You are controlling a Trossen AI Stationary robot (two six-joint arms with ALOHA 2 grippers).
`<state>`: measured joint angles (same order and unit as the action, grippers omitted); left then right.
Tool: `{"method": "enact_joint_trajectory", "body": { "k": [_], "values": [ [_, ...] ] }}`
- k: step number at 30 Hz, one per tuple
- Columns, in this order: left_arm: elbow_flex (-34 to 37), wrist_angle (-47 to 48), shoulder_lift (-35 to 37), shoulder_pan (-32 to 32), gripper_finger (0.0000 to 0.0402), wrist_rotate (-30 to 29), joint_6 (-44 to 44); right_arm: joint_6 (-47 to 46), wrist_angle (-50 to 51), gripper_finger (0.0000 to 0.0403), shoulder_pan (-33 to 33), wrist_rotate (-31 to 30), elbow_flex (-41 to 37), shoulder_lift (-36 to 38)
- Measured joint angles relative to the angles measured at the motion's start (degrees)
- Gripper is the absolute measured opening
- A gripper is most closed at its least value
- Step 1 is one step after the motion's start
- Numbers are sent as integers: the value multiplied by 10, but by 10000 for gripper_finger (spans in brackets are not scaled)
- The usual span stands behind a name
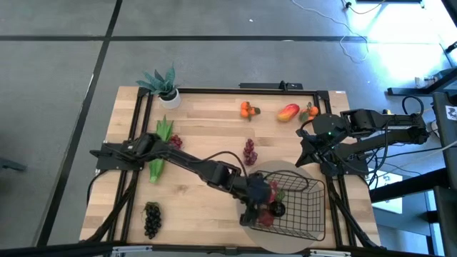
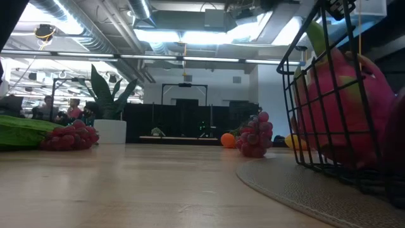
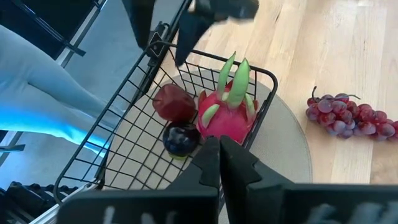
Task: Build produce basket
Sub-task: Adjust the black wire basket on the table
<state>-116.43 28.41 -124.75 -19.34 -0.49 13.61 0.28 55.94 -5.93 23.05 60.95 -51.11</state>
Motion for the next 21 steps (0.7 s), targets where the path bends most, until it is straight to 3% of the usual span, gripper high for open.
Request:
{"method": "enact_joint_trajectory", "body": {
  "k": [7,15,21],
  "values": [
    [-87,144,0,-8,267,-113,-16,0,0,0,0,0,0,0],
    [-128,198,-1,-27,267,-155,30,-1,-6,0,0,5,0,0],
    [-131,257,-1,-36,267,-160,109,10,-40,0,-24,146,0,10]
  ]
}}
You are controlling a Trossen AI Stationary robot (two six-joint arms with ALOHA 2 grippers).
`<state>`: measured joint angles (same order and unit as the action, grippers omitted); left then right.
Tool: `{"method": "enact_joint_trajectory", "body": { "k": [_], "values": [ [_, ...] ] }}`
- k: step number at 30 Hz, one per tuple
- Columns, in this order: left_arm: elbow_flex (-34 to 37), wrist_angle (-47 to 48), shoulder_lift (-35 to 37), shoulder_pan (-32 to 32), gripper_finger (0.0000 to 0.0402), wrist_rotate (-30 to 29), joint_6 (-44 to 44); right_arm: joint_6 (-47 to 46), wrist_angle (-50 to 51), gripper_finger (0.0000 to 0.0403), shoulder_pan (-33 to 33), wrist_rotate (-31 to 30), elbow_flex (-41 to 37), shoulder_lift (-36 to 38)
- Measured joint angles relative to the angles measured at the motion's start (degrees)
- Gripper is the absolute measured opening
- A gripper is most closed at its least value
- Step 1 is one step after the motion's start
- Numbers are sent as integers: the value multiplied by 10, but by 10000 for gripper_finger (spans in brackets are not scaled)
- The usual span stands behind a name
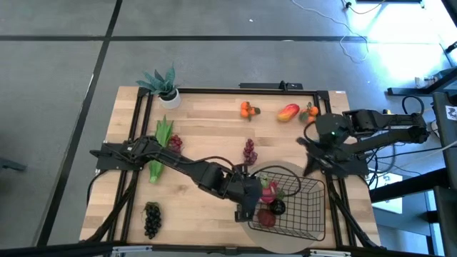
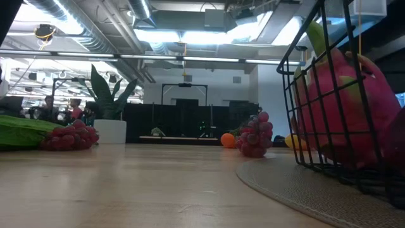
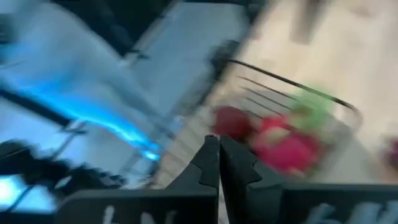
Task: Build produce basket
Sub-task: Adjust the black wire basket on the table
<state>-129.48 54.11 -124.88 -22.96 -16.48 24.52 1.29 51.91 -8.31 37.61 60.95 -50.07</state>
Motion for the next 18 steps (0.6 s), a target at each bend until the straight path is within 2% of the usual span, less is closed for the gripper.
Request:
{"method": "enact_joint_trajectory", "body": {
  "k": [7,18],
  "values": [
    [0,27,0,-22,267,-51,33,-108,-35,0,-144,-54,0,1],
    [0,74,0,-33,267,-56,52,-338,-111,0,-401,-238,0,-46]
  ]
}}
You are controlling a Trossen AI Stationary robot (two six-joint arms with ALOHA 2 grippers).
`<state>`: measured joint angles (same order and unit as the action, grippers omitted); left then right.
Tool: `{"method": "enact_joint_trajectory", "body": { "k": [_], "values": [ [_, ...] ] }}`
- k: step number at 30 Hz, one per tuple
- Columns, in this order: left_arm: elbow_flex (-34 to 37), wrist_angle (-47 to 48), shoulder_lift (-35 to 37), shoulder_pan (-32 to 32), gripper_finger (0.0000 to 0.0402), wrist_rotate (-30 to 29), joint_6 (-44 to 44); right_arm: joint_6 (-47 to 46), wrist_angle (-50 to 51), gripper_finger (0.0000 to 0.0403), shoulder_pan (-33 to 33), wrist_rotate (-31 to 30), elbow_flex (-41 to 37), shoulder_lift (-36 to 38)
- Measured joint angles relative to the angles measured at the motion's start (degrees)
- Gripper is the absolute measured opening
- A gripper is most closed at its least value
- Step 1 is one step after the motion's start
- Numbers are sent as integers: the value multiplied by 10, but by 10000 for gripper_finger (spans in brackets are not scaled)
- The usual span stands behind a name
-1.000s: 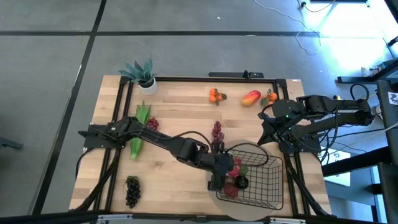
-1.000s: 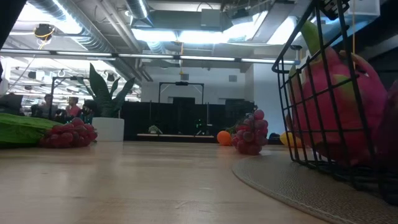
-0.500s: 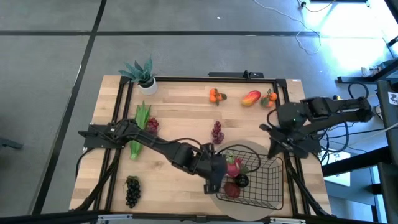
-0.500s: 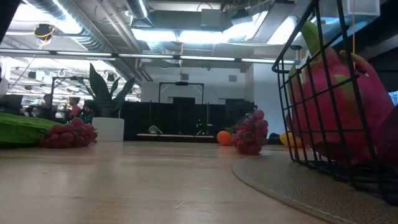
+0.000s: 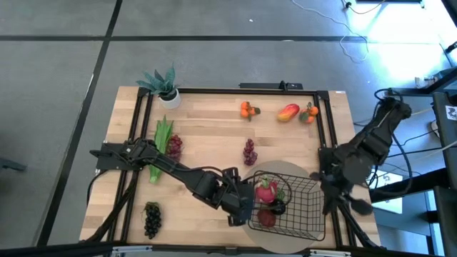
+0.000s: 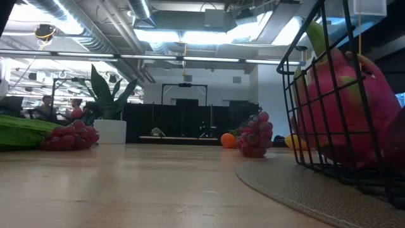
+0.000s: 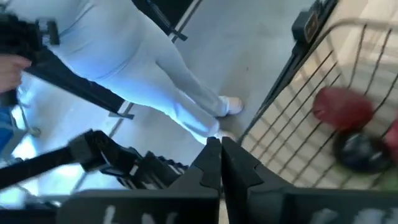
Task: Build produce basket
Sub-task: Adjust the black wire basket on the table
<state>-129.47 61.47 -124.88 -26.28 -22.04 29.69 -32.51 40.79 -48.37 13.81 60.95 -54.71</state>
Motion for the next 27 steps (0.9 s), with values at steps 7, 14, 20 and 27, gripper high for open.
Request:
{"method": "enact_joint_trajectory", "body": {
  "k": [7,14,20,27],
  "values": [
    [0,36,11,8,267,-1,-10,-173,-61,0,-104,-22,0,-75],
    [0,38,27,11,267,-13,-34,-303,-164,0,-152,-23,0,-150],
    [1,57,40,11,267,-30,-53,-406,-230,0,-172,-39,0,-202],
    [0,55,44,11,267,-30,-75,-450,-299,0,-179,-53,0,-262]
  ]
}}
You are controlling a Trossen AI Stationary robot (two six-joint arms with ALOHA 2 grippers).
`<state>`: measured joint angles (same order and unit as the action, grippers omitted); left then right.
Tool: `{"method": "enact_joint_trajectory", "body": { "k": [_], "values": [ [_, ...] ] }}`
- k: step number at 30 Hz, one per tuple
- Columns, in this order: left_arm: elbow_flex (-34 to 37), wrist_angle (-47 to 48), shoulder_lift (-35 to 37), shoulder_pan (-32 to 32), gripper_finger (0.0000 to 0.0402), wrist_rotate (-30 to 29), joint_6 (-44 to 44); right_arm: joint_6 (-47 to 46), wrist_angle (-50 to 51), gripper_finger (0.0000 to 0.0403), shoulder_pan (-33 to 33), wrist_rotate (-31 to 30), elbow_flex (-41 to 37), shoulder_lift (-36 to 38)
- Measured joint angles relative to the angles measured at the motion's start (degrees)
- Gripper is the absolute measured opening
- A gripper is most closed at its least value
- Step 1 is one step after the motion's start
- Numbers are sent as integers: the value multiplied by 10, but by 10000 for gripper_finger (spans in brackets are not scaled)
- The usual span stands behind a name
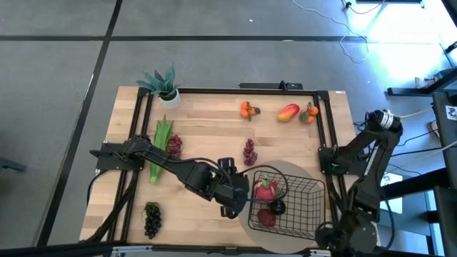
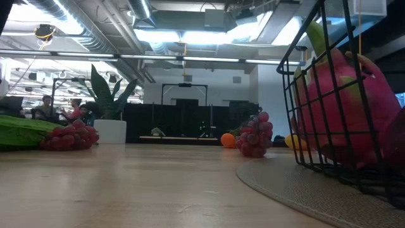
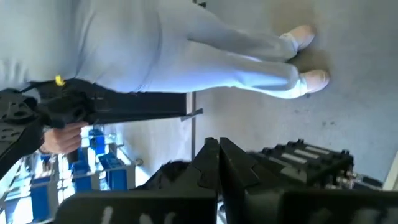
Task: Build produce basket
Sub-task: Adjust the black wire basket on the table, then put the right red grapes into the black wire basket
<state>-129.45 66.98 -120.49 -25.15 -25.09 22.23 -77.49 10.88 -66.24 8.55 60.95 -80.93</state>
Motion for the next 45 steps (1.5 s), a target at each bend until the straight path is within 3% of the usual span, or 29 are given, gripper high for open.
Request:
{"method": "enact_joint_trajectory", "body": {
  "k": [8,17,39,45],
  "values": [
    [0,-1,0,-1,267,1,-9,-1,37,0,0,-29,0,-55],
    [0,-1,0,-2,267,7,-15,2,104,0,1,-120,0,-80],
    [0,-1,-1,-2,267,23,-13,-4,256,0,0,-120,1,-78],
    [0,1,-1,-1,267,23,-2,-1,256,0,1,-116,11,-71]
  ]
}}
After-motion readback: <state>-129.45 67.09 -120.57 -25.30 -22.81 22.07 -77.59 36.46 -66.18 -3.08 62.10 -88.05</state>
